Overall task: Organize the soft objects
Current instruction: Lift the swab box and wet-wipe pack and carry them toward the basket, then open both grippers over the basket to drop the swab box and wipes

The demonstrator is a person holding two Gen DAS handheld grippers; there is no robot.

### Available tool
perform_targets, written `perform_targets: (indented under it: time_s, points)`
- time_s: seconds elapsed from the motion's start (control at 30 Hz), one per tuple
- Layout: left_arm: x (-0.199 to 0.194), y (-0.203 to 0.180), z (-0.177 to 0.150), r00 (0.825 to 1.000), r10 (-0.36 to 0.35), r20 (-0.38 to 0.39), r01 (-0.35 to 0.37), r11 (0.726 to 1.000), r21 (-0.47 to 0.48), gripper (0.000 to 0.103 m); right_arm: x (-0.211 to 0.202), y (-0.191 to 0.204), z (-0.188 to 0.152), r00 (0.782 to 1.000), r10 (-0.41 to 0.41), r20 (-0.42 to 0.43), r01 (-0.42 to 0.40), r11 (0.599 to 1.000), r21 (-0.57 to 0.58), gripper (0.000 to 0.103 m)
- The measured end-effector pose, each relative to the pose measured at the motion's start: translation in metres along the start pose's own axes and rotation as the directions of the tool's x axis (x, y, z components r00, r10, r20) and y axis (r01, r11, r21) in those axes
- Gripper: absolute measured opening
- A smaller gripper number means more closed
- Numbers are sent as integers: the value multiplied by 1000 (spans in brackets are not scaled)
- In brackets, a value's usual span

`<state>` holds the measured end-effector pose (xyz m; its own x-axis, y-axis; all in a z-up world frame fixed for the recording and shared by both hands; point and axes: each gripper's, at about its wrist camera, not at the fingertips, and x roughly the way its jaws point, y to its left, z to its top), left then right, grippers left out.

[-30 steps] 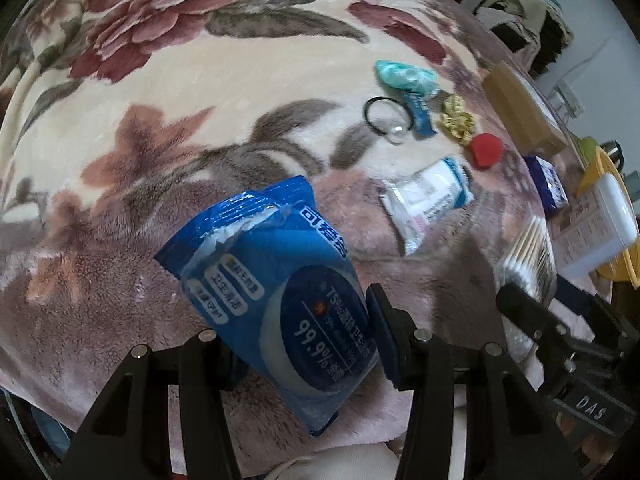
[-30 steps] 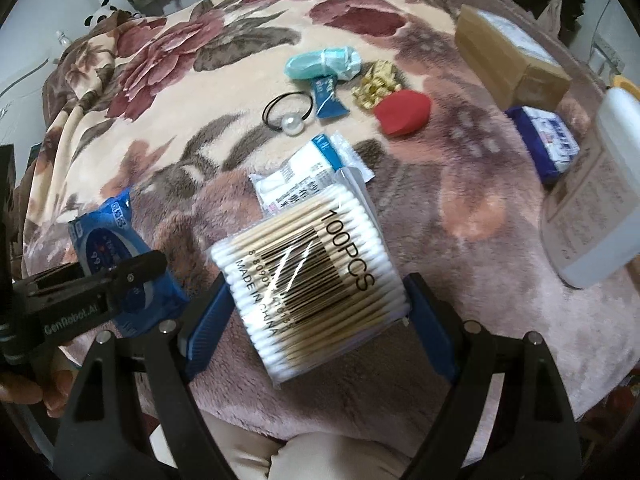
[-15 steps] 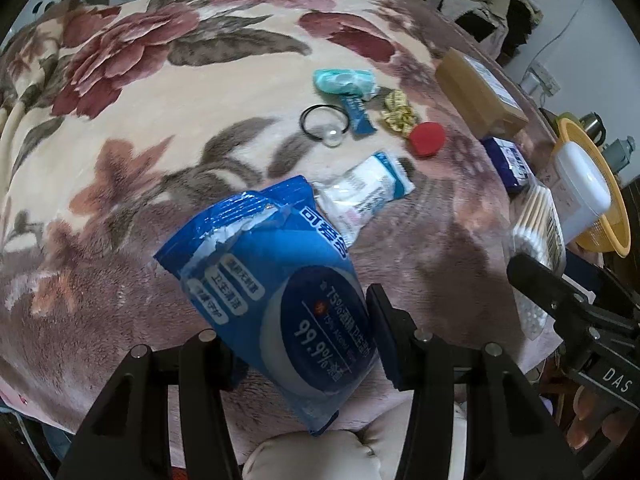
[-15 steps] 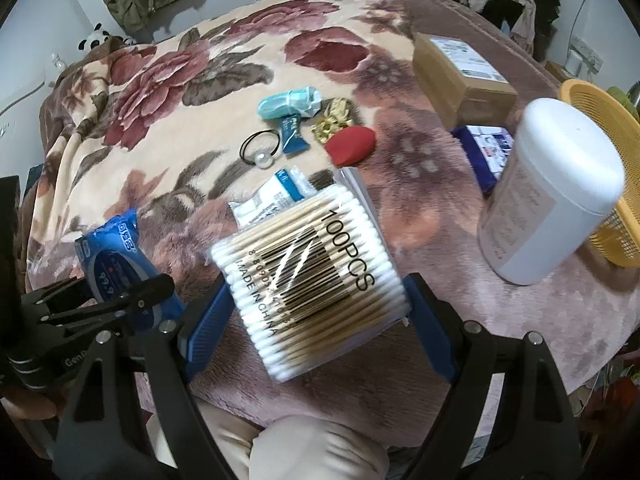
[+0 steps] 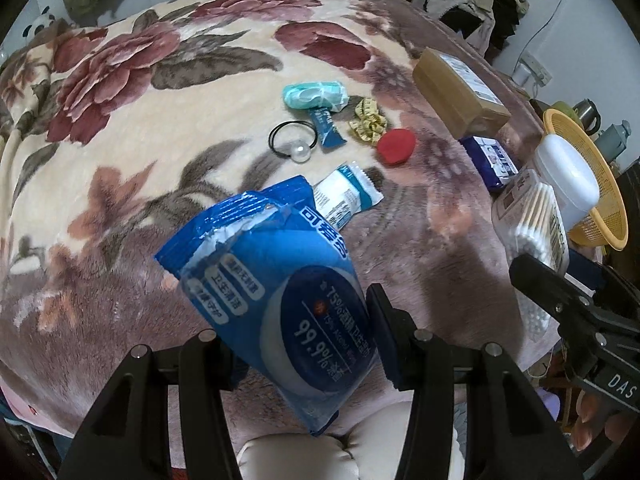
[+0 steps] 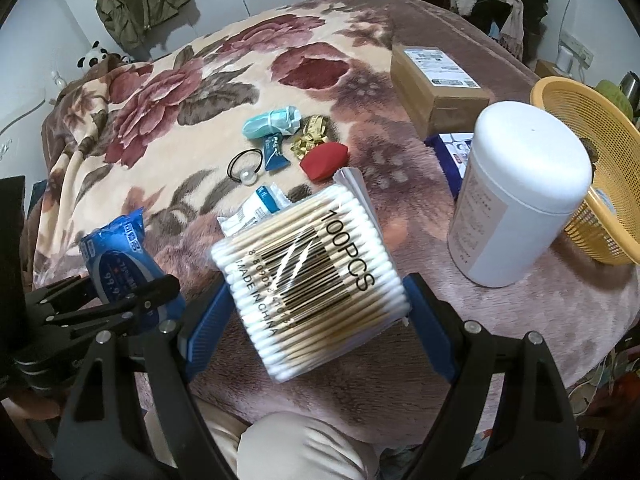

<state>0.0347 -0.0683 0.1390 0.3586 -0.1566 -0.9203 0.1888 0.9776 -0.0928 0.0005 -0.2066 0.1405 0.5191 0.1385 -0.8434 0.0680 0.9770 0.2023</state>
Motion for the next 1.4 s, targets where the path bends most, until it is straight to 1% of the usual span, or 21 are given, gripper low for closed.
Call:
perform_targets:
  time_s: [0.33, 0.77, 0.93, 1.1, 1.27, 1.4]
  points:
    - [-11, -26, 20, 999, 2, 34, -3, 999, 37, 53, -18, -18, 10, 999, 11, 40, -11, 1000, 12, 85]
    - [-30, -68, 52, 996, -19, 86, 11, 995, 98, 53, -47, -50, 35, 993, -3, 119, -1, 999, 32, 85]
    - [-39, -90, 67, 993, -37, 111, 22, 991, 132, 53, -59, -63, 46, 988, -16, 153, 10, 999, 43, 85]
    - [-47, -117, 81, 989, -62, 132, 38, 984, 173, 53, -71, -85, 55, 982, -44, 184, 30, 997, 77, 85]
    - [-50, -145, 92, 986, -90, 138, 60, 976, 208, 53, -82, -112, 64, 974, -77, 211, 50, 991, 127, 85]
    - [-51, -175, 103, 983, -127, 135, 91, 965, 244, 53, -88, -131, 70, 969, -108, 221, 74, 985, 156, 85]
